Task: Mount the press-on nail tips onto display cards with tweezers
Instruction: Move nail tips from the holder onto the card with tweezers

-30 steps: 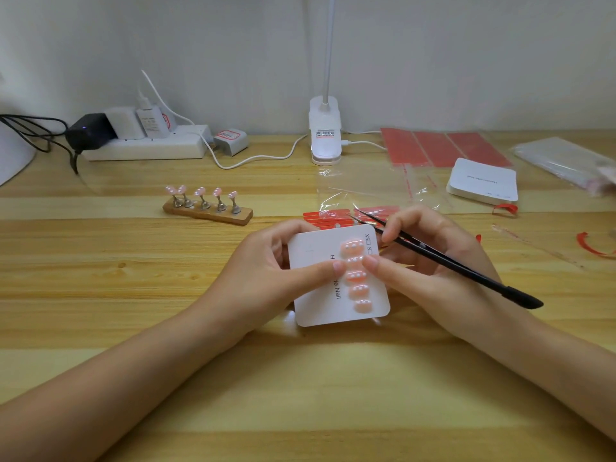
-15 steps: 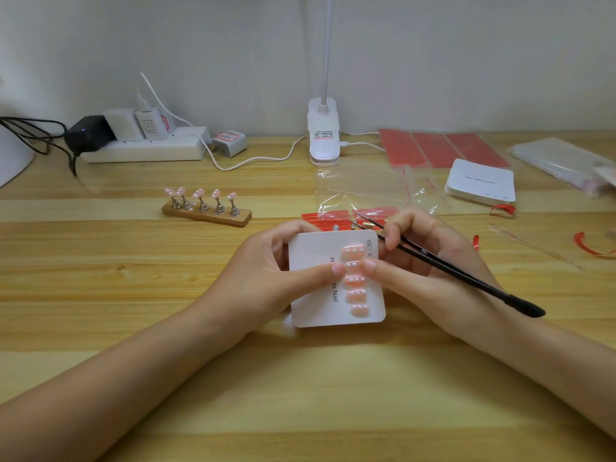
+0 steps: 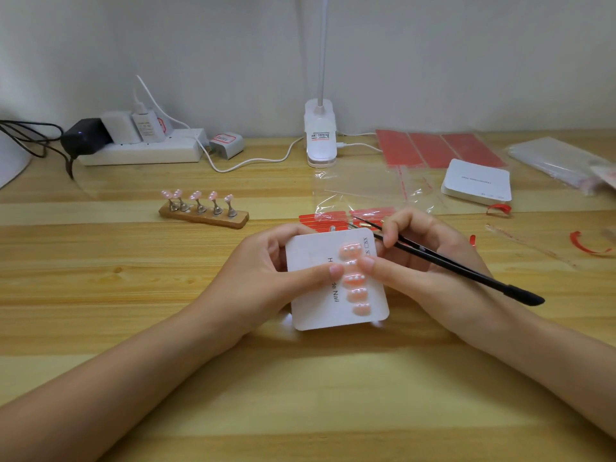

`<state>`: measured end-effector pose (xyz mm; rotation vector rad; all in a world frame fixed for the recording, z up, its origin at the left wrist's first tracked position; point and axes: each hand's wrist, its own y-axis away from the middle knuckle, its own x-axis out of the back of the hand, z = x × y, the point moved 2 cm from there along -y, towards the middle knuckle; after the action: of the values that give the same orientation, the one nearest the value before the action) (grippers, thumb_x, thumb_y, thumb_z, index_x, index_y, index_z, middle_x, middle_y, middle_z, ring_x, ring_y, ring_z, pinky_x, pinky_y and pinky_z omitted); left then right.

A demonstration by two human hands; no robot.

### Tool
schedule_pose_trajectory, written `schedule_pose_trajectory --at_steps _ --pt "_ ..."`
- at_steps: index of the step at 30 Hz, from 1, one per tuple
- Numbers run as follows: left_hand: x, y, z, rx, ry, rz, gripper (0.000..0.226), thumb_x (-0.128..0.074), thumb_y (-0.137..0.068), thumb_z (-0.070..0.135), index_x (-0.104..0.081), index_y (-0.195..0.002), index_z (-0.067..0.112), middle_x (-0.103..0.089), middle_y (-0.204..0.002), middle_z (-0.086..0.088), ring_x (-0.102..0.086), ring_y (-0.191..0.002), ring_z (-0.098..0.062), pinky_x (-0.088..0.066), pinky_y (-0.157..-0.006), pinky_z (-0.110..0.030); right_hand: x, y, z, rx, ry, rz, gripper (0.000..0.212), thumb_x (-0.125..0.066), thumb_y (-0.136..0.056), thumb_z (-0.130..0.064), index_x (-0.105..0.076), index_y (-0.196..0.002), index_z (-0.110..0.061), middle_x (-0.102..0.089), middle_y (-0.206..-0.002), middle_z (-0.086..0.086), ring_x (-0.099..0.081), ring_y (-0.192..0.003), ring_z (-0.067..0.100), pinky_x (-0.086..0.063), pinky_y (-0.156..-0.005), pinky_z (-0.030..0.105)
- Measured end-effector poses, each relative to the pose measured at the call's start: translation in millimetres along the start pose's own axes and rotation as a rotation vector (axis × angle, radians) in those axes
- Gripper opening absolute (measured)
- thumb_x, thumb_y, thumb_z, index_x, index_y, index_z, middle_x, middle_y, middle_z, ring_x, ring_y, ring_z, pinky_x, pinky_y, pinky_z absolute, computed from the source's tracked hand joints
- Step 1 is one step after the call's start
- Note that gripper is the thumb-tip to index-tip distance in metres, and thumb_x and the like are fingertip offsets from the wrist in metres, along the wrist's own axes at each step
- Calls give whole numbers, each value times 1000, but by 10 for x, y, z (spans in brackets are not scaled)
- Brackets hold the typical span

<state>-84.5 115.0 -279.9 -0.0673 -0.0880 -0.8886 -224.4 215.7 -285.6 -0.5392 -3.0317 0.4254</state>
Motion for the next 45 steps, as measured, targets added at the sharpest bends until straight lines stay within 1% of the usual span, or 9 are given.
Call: schedule_pose_trajectory --at_steps 4,9,18,21,26,32,36,42,45 --pt "-11 -9 1 -3 -11 21 27 -75 -53 25 -66 -77 18 -71 -73 0 -67 -64 -8 -51 -53 -18 -2 2 0 12 5 2 19 -70 -62 -17 -53 -67 -23 -61 -67 -4 -59 -67 17 -54 -63 24" --pt "-23 -6 -11 -4 -34 36 27 -77 -53 26 -64 -75 18 -70 -69 2 -67 -63 -9 -50 -51 -17 -6 8 -8 28 90 -19 20 -71 -64 -20 -53 -66 -28 -57 -74 5 -55 -70 24 -53 -66 35" --pt "-13 4 -22 3 -50 31 28 -77 -53 31 -63 -73 18 -69 -68 1 -66 -61 -9 -49 -48 -18 -9 -4 2 23 83 -57 21 -71 -66 -17 -52 -67 -28 -56 -71 2 -52 -67 20 -51 -62 25" --pt "-12 4 -13 5 -73 1 21 -76 -56 31 -61 -68 25 -68 -69 1 -66 -62 -9 -48 -49 -22 -14 -4 -4 20 94 -68 21 -70 -66 -17 -52 -67 -28 -56 -71 2 -52 -67 20 -50 -62 25" --pt "-3 16 3 -10 -52 -22 21 -76 -59 26 -59 -71 21 -67 -69 3 -65 -62 -8 -47 -50 -17 -21 -7 -4 2 48 -55 22 -70 -65 -16 -53 -65 -28 -57 -70 2 -54 -68 19 -51 -63 25" --pt "11 -9 -2 45 96 -55 38 -80 -63 23 -65 -98 18 -74 -89 -2 -70 -77 -15 -57 -61 -29 -6 -4 -26 7 -83 50 23 -70 -60 -11 -49 -71 -14 -65 -70 -6 -65 -72 12 -54 -65 20" --pt "-4 5 -7 48 75 -105 43 -71 -65 17 -63 -107 16 -74 -92 -4 -70 -75 -15 -54 -52 -23 2 1 -30 19 -89 117 22 -68 -63 -8 -49 -73 -11 -65 -75 1 -67 -74 12 -54 -64 20" --pt "29 -1 -33 50 69 -57 39 -68 -64 18 -63 -103 13 -74 -82 -2 -68 -60 -12 -50 -48 -19 70 -10 -50 30 -7 277 18 -61 -68 -45 -57 -65 -28 -62 -61 -4 -53 -52 7 -49 -55 18" --pt "43 -4 -48 47 42 -27 37 -68 -63 24 -63 -99 14 -73 -74 -1 -66 -56 -11 -48 -46 -18 148 9 -101 67 -76 255 23 -54 -75 -53 -58 -66 -32 -56 -53 -1 -43 -44 9 -40 -47 18"
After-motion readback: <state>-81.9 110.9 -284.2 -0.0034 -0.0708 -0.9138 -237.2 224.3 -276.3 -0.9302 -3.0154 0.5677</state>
